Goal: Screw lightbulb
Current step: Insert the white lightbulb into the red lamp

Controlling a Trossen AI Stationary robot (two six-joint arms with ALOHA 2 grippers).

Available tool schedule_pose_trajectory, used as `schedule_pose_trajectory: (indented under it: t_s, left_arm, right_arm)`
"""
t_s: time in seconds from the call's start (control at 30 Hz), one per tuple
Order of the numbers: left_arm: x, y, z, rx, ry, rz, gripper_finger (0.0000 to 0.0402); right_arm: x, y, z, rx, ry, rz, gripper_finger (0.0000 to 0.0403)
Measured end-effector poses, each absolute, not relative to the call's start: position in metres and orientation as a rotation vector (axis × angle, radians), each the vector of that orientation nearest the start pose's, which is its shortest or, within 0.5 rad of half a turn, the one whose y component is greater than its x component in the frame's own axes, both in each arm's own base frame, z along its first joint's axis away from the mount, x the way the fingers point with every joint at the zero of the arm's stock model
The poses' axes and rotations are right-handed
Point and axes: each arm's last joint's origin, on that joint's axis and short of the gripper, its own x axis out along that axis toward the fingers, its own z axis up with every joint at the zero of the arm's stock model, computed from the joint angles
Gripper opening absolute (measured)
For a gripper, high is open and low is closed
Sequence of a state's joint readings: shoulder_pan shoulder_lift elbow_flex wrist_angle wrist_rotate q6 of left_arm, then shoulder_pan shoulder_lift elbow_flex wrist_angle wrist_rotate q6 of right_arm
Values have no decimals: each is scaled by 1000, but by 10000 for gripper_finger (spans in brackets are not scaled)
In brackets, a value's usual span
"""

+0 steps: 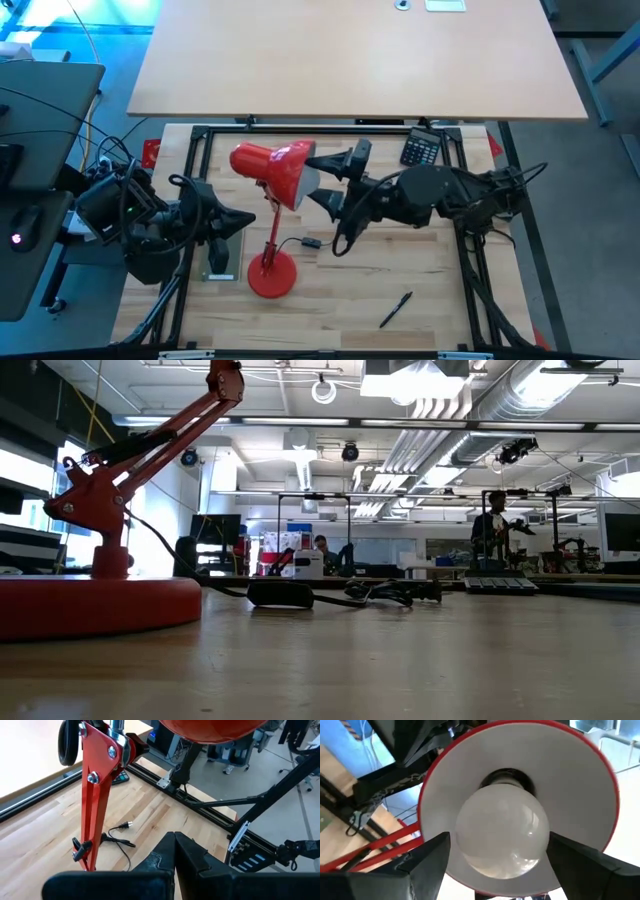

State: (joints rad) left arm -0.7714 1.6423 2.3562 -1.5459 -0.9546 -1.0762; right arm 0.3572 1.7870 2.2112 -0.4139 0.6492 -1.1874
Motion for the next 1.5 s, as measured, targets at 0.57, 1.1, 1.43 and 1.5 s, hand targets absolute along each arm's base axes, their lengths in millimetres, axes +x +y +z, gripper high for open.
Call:
schedule_pose_trajectory:
  t_s: [0.57,1.1,1.43,1.5]
  left_arm:
    - [189,-150,510,-400,378,419,0]
    - [189,-149,511,-384,340,452,0]
    - [189,-149,512,-313,336,455,0]
    - [188,-148,512,-278,324,467,0]
  right_arm:
    - [353,103,521,-1173,119,-263,315]
    - [352,108,523,-997,92,-299,267]
    - [349,114,523,-461,16,-357,266]
    - [349,115,523,-389,2,-350,266]
